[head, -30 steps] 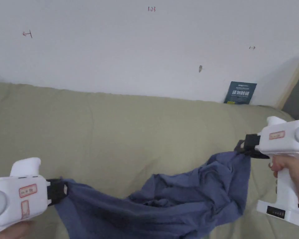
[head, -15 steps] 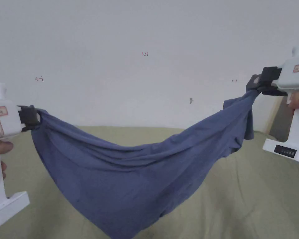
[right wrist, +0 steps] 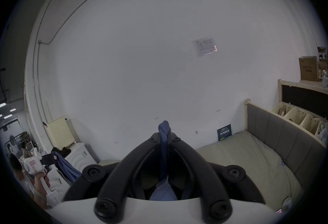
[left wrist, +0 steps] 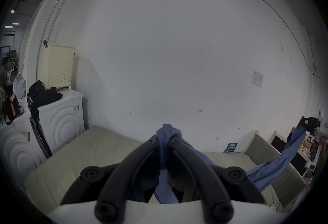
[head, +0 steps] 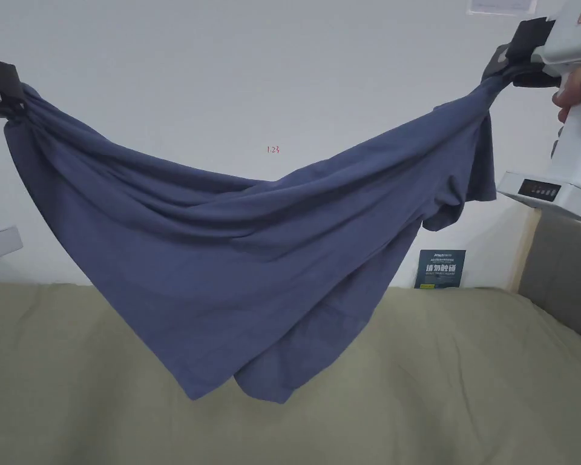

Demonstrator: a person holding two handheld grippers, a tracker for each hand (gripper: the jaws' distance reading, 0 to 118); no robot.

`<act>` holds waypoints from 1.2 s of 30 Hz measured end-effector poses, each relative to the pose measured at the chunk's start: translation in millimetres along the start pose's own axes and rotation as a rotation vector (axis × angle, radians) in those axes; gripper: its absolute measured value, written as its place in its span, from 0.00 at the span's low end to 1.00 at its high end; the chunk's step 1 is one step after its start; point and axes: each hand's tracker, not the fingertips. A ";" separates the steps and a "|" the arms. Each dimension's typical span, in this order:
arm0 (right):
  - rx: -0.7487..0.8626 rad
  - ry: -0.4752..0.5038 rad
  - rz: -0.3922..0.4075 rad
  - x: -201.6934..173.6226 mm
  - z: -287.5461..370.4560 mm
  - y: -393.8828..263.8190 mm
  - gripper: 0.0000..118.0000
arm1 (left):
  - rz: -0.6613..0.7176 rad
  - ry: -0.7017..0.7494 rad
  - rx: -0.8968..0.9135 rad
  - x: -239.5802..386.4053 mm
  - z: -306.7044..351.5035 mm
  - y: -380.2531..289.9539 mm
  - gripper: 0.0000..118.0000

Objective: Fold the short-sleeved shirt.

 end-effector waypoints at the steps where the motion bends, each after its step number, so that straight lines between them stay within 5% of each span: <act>1: -0.002 0.000 0.000 1.2 -4.9 -6.0 0.06 | 0.007 0.000 -0.004 -0.5 -4.8 -3.8 0.06; 8: -0.071 -0.035 -0.095 26.9 -35.8 -80.3 0.06 | 0.005 0.046 -0.104 -5.2 -43.4 -78.5 0.06; 14: -0.192 -0.127 -0.088 64.1 -55.1 -178.1 0.06 | 0.020 0.060 -0.267 -19.9 -72.5 -188.4 0.06; 17: -0.224 -0.130 -0.177 86.1 -46.8 -214.0 0.06 | 0.076 0.054 -0.313 -23.5 -62.6 -231.1 0.06; 27: -0.324 -0.084 -0.240 135.0 101.1 -296.3 0.06 | 0.036 0.006 -0.395 -41.5 85.7 -318.3 0.06; 36: -0.612 -0.182 -0.135 170.1 223.6 -460.2 0.06 | -0.062 0.070 -0.711 -86.0 178.9 -448.1 0.06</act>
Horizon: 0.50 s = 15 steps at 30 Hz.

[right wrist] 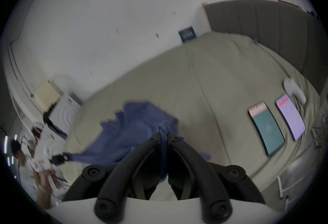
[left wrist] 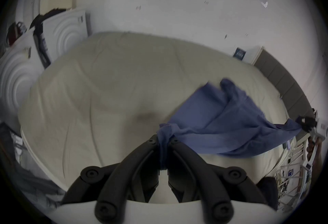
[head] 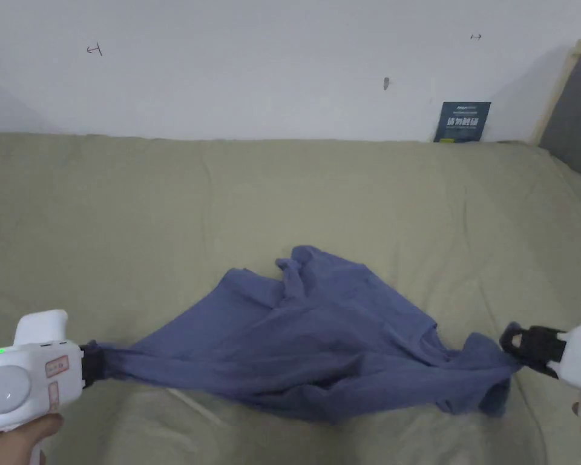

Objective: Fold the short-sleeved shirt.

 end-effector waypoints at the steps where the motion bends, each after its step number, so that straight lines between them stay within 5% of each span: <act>1: -0.020 -0.030 0.019 5.2 -4.9 -19.7 0.06 | -0.002 0.011 -0.032 -4.4 -3.9 -14.3 0.06; 6: -0.023 -0.094 0.003 40.4 -32.7 -67.2 0.11 | 0.010 0.005 -0.046 -11.2 -15.2 -36.4 0.08; 7: -0.010 -0.087 0.012 44.2 -35.1 -69.9 0.33 | 0.015 0.003 -0.038 -13.0 -16.9 -38.6 0.31; 9: -0.035 -0.123 0.049 45.7 -36.2 -71.6 0.92 | 0.006 0.075 -0.054 -14.3 -15.9 -36.5 0.98; 10: -0.010 -0.105 0.065 44.0 -27.3 -73.2 0.98 | 0.006 0.056 0.019 -15.8 1.0 -38.8 0.98; 15: 0.133 -0.020 0.187 -5.8 45.6 -84.9 0.97 | 0.022 -0.020 0.172 -8.9 79.3 -73.6 0.99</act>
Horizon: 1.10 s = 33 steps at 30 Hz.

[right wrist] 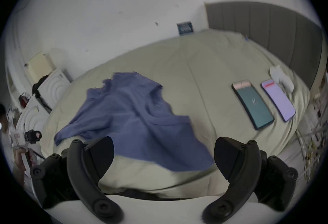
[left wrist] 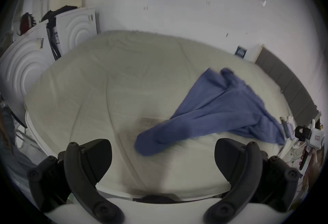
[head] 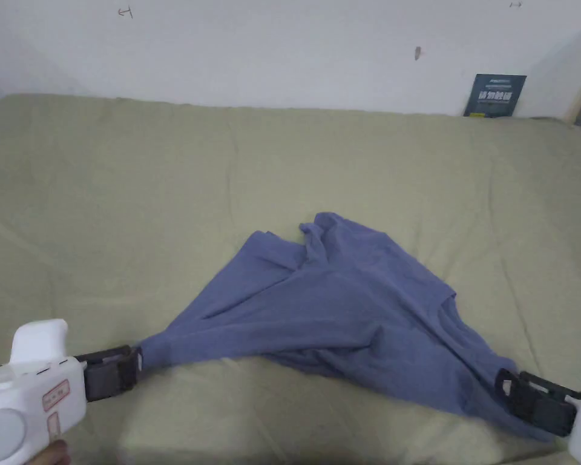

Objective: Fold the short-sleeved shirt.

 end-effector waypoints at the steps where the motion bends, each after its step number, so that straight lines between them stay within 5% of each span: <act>1: 0.027 0.029 0.031 -10.9 14.5 -0.7 0.97 | -0.001 -0.014 0.022 0.4 12.2 -6.7 1.00; 3: 0.093 0.102 0.089 -39.8 43.1 -0.9 0.92 | -0.009 -0.001 0.028 0.0 35.6 -18.4 0.98; 4: 0.131 0.123 0.115 -52.1 56.4 -3.0 0.73 | -0.033 -0.014 0.039 0.5 43.0 -23.6 0.86; 5: 0.145 0.135 0.135 -62.0 64.5 -4.4 0.47 | -0.045 -0.022 0.043 -0.9 49.7 -27.9 0.54; 6: 0.151 0.120 0.156 -69.8 68.4 -6.2 0.17 | -0.038 -0.014 0.048 -2.2 52.4 -30.6 0.08; 7: 0.147 0.102 0.150 -78.0 70.3 -8.6 0.02 | -0.054 0.043 0.024 -2.8 51.3 -31.7 0.01; 8: 0.150 0.108 0.139 -81.8 72.4 -10.5 0.01 | -0.102 0.112 0.029 -6.3 42.3 -42.9 0.01; 10: 0.126 0.209 0.072 -89.8 72.4 -7.1 0.01 | -0.069 0.023 -0.049 -19.1 28.8 -50.3 0.01; 13: 0.128 0.185 0.119 -101.5 69.4 -5.0 0.01 | -0.057 -0.011 -0.105 -59.1 -10.9 -27.6 0.06; 14: 0.126 0.185 0.128 -102.8 68.2 -3.8 0.01 | -0.080 -0.024 -0.125 -67.7 -23.2 -24.1 0.27; 16: 0.107 0.186 0.127 -105.8 63.0 -0.3 0.01 | -0.148 0.003 -0.140 -62.7 -45.5 -17.9 0.95; 17: 0.101 0.181 0.130 -107.1 61.0 0.3 0.01 | -0.160 0.000 -0.169 -65.0 -56.7 -16.3 1.00; 27: 0.049 0.128 0.123 -109.9 51.0 6.7 0.01 | -0.256 -0.031 -0.242 -42.9 -125.6 -0.2 0.96; 28: 0.048 0.126 0.121 -109.5 50.5 8.5 0.01 | -0.251 -0.024 -0.260 -47.9 -133.3 -7.6 0.84; 30: 0.046 0.121 0.119 -108.6 48.7 11.0 0.01 | -0.274 0.010 -0.267 -46.0 -135.8 -10.8 0.41; 33: 0.040 0.118 0.123 -109.0 45.5 15.6 0.01 | -0.255 -0.049 -0.247 -41.4 -135.4 -11.4 0.16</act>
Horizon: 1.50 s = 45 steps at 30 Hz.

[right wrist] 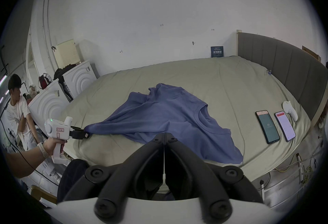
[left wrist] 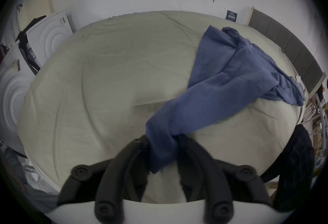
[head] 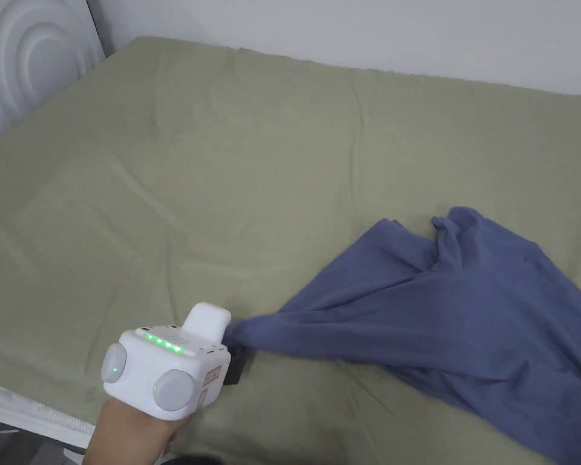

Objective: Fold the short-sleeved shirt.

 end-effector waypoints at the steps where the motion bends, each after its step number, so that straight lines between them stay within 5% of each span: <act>1: -0.001 -0.001 0.002 -1.4 -1.2 1.9 0.01 | 0.003 -0.007 0.001 -0.4 0.4 0.1 0.12; 9: -0.071 0.016 0.102 0.7 -31.5 23.7 0.02 | 0.032 -0.003 0.076 7.5 30.7 5.9 0.09; 17: -0.258 0.011 0.237 41.4 -208.8 98.5 0.02 | 0.024 -0.016 0.097 12.3 40.2 10.2 0.09; 18: -0.260 0.004 0.234 47.1 -237.7 108.8 0.07 | 0.031 -0.016 0.094 12.3 40.2 10.2 0.09; 21: -0.386 -0.001 0.193 66.4 -324.7 135.4 0.98 | 0.051 -0.017 0.100 14.7 39.7 13.8 0.09; 28: -0.362 -0.067 0.196 89.5 -445.8 153.2 0.98 | 0.089 0.014 0.104 18.0 47.2 24.3 0.09; 33: -0.496 -0.044 0.347 84.5 -473.7 130.5 0.95 | 0.100 0.008 0.084 25.6 48.6 31.2 0.09; 36: -0.425 0.026 0.332 77.4 -458.7 127.5 0.58 | 0.109 0.005 0.077 23.3 46.3 34.8 0.09; 38: -0.413 0.073 0.301 73.0 -448.3 130.7 0.08 | 0.108 0.011 0.078 26.2 47.5 37.3 0.09; 45: -0.338 0.124 0.201 72.6 -412.3 155.0 0.03 | 0.120 0.001 0.089 24.1 45.4 51.3 0.09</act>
